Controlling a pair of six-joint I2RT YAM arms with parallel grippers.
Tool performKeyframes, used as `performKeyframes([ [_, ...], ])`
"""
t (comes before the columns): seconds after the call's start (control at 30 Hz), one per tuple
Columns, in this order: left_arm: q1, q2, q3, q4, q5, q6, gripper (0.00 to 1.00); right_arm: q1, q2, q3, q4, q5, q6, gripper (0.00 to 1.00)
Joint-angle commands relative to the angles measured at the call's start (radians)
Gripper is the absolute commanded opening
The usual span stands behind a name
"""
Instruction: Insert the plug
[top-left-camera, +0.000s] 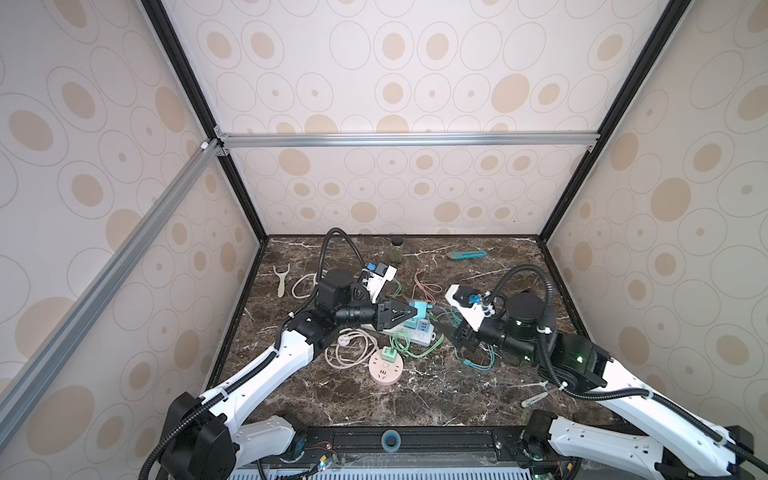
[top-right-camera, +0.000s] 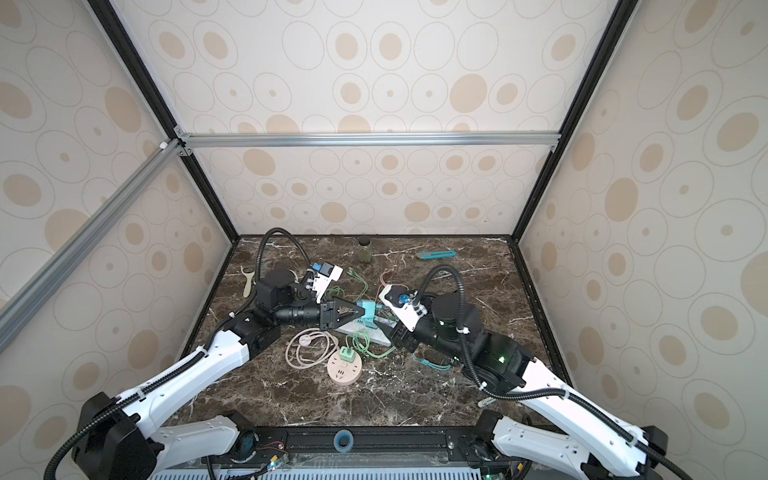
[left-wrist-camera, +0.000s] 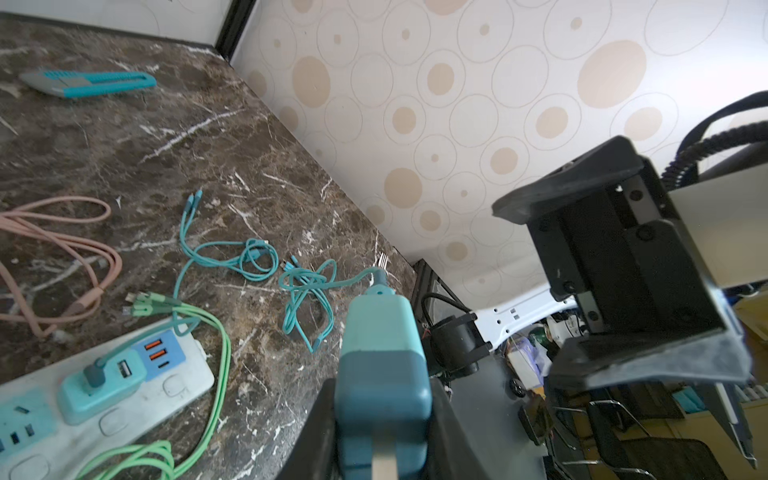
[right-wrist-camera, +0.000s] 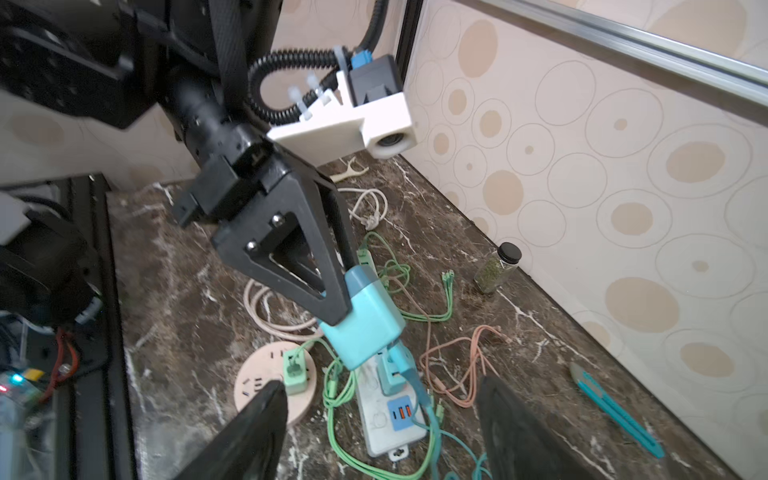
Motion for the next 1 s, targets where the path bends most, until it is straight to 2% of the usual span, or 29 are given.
performKeyframes([
  [0.0,0.005,-0.004,0.041,0.158,-0.028,-0.024,0.0,-0.048,-0.024,-0.053,0.06,-0.232,0.271,0.74],
  [0.13,0.005,-0.031,0.012,0.329,-0.034,-0.064,0.0,-0.098,-0.021,-0.162,0.278,-0.43,0.47,0.67],
  [0.3,0.005,-0.061,0.008,0.395,-0.05,-0.064,0.0,-0.156,0.024,-0.249,0.547,-0.562,0.652,0.68],
  [0.53,0.005,-0.093,-0.056,0.566,-0.004,-0.131,0.0,-0.231,0.066,-0.264,0.764,-0.645,0.756,0.7],
  [0.7,0.005,-0.11,-0.075,0.608,0.025,-0.15,0.0,-0.276,0.1,-0.26,0.906,-0.695,0.838,0.7],
  [0.97,0.005,-0.111,-0.111,0.767,0.056,-0.229,0.0,-0.275,0.189,-0.204,0.989,-0.782,0.878,0.67],
])
